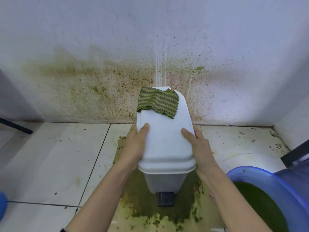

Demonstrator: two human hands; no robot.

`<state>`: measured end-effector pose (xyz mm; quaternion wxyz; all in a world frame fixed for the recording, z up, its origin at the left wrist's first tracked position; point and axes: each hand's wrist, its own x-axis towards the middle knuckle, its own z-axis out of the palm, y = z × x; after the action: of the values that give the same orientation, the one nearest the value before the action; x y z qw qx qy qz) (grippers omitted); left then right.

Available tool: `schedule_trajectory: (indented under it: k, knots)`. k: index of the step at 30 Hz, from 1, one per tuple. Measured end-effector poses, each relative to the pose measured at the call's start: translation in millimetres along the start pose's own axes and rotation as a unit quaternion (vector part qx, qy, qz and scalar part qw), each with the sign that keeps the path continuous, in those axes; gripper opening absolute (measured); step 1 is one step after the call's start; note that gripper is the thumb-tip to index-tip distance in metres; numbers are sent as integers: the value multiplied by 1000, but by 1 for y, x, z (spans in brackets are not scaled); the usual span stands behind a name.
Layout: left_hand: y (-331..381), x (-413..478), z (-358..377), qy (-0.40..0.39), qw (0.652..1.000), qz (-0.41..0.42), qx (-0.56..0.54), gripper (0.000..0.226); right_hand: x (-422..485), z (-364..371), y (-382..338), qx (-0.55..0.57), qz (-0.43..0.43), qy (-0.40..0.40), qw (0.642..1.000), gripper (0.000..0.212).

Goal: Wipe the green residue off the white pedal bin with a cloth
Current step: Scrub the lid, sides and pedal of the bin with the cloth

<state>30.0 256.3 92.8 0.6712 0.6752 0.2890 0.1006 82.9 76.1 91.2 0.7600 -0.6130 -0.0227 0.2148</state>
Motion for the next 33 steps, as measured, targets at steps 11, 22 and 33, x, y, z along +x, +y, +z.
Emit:
schedule_trajectory:
  k: [11, 22, 33]
  knots:
    - [85, 108, 3, -121, 796, 421, 418, 42, 3, 17, 23, -3, -49, 68, 997, 49]
    - [29, 28, -1, -133, 793, 269, 530, 52, 7, 14, 24, -24, -40, 116, 992, 39]
    - [46, 35, 13, -98, 768, 217, 595, 55, -5, 20, 23, 21, -16, 128, 991, 39]
